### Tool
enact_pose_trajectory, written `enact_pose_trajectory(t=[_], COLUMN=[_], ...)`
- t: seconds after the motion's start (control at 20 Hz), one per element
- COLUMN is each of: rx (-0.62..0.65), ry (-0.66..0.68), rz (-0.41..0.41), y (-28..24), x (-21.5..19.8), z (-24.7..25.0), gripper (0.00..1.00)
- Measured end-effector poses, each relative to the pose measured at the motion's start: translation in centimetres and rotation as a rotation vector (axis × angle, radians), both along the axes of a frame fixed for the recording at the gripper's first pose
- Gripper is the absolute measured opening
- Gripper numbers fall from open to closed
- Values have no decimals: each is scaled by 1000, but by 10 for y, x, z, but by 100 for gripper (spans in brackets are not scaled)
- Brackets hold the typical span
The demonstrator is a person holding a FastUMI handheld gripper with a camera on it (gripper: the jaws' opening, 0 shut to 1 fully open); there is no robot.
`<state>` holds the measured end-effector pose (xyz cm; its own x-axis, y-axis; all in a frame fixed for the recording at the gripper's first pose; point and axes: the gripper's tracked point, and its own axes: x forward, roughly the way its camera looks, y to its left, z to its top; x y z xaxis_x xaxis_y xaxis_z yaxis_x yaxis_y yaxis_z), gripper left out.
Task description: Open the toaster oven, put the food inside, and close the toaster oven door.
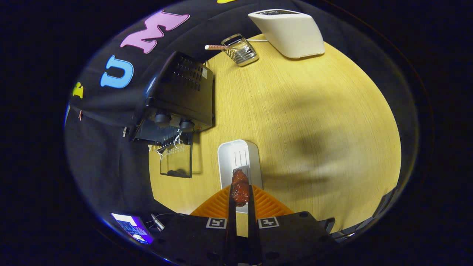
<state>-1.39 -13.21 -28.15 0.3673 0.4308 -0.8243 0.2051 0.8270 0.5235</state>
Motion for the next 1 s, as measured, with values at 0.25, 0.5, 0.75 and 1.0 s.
enact_pose_trajectory(t=[0.25, 0.5, 0.75, 1.0], rx=[47, 158, 245, 346], ry=[-150, -239, -270, -347], rz=[-185, -235, -237, -325], y=[25, 112, 205, 274], x=[3, 1, 16, 59], z=[51, 79, 76, 72], gripper=[16, 16, 16, 16])
